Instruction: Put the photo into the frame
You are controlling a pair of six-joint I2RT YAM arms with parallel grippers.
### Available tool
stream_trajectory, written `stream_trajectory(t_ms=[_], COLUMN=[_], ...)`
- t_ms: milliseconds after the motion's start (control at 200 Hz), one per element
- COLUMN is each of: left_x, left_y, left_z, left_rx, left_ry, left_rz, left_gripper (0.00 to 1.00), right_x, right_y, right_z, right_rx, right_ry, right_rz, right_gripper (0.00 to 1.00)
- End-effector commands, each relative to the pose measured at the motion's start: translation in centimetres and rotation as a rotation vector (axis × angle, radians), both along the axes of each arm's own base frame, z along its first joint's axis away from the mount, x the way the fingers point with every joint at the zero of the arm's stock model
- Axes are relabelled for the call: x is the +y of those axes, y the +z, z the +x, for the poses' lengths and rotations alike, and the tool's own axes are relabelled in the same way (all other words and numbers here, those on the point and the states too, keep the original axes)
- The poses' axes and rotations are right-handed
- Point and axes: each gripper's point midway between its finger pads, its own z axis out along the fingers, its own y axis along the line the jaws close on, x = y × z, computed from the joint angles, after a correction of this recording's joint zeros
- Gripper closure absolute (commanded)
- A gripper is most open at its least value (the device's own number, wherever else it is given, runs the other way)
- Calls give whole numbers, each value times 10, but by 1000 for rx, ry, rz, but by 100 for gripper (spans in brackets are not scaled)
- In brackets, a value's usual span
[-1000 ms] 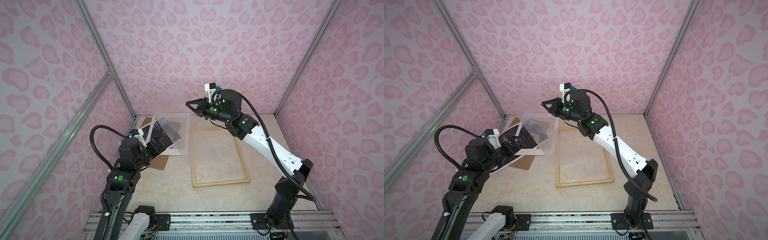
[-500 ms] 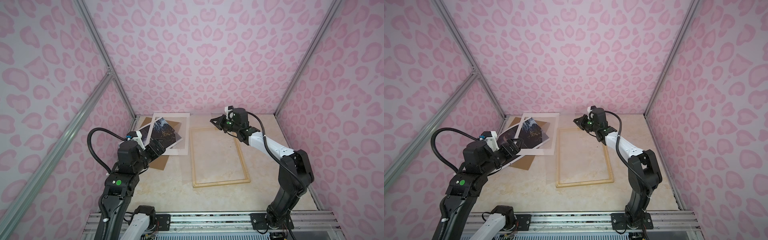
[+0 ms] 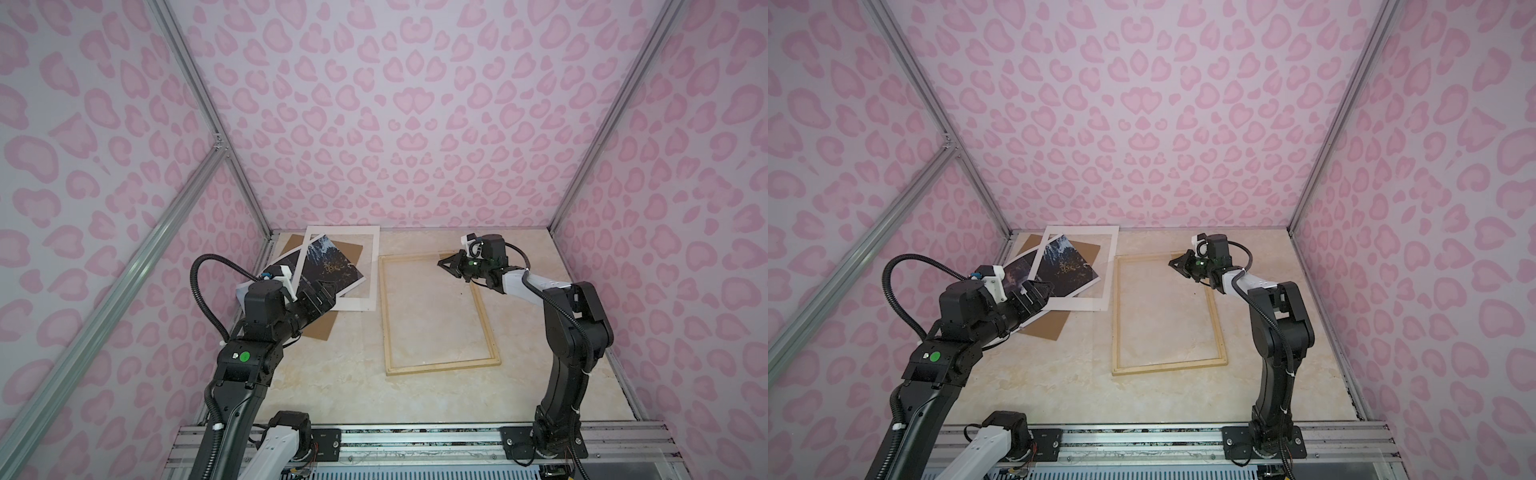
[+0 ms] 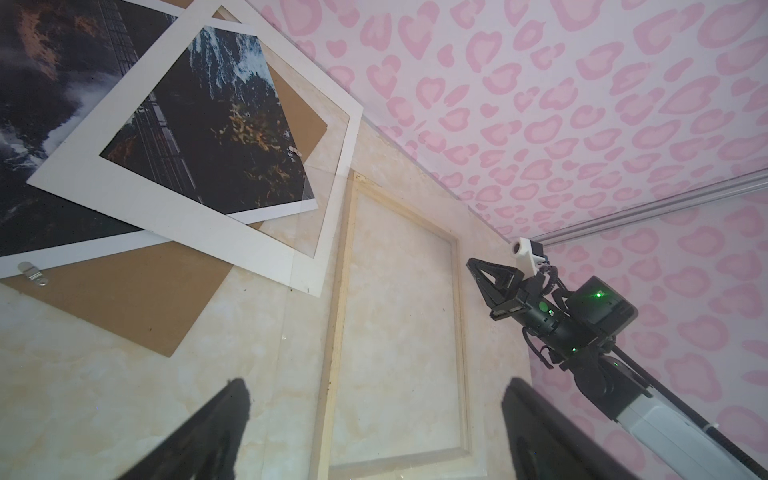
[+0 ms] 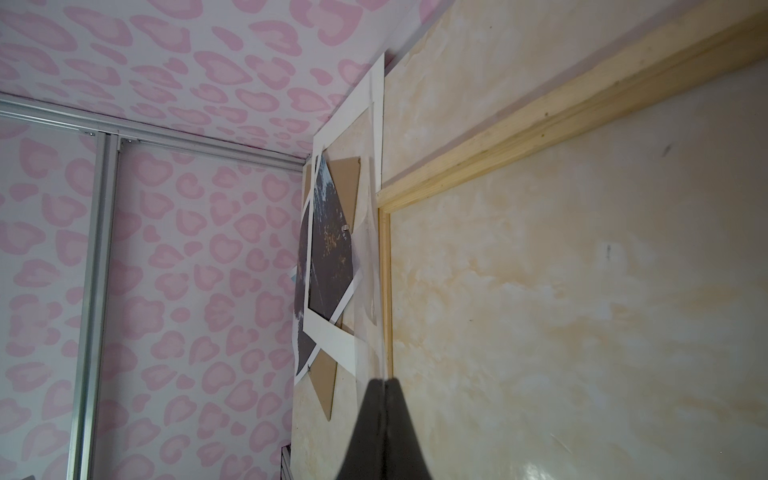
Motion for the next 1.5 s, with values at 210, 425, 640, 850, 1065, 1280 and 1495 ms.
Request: stream_trajectory(t_ms=[210,425,640,850,1065,1280,1495], left_x=[-8,-11,-17,-21,-24,-25,-25], left_y=[-14,-15,-15,-16,-18,-18,-20], left_z=[0,0,1,3,3,3,3], left_rx=[22,22,19,25,29,30,35], left_ry=[-39,-50,-74,-81,-85,-89,-88], left_rz=[-13,-10,-4,-1,2,4,7], left_gripper=[2,2,2,2,2,2,3], right_x=[-21,-32,-46,-54,-63,-64,-70], right_y=[-2,-5,-12,-18,-23,-28,-36], right_z=[10,13,14,17,16,17,16], right_rx=[-50,-48,-39,-27,-21,-9,13], right_ry=[-13,-12,-17,-32,-45,-22,-29], right_rz=[-18,-25,-54,-55,-56,-69,-99], right_gripper=[100,100,100,100,100,100,100])
